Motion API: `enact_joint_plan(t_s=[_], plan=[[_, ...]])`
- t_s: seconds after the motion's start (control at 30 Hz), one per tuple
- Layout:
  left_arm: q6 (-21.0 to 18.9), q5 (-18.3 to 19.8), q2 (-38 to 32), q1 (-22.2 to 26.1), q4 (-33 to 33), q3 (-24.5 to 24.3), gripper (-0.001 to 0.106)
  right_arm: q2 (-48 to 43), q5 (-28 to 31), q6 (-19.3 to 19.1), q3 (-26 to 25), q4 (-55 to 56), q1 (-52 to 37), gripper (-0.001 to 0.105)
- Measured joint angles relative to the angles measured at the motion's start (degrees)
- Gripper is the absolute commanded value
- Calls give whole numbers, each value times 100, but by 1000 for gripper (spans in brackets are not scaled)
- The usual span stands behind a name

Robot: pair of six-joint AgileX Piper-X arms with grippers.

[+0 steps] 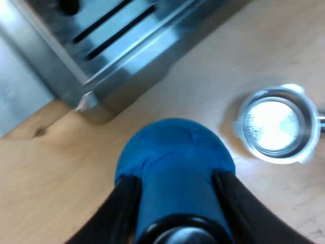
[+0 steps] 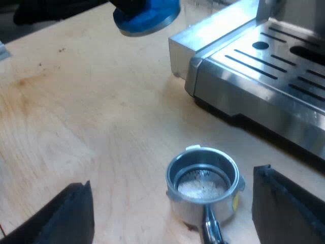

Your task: Grind coffee beans and then tamp

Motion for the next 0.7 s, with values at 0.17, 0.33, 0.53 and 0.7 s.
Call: enact_joint_plan(t_s=[0.17,0.33,0.53,0.7], plan=[[15,8,0,126,48,22,0,0,0,0,0,-41,0,66],[15,13,0,126,-107,318,0,0,0,0,0,-55,0,66],[15,13,0,126,-395,812,0,0,-39,0,0,-70,0,66],[15,13,40,140,-766,1194,0,0,-53,0,0,-70,0,66]])
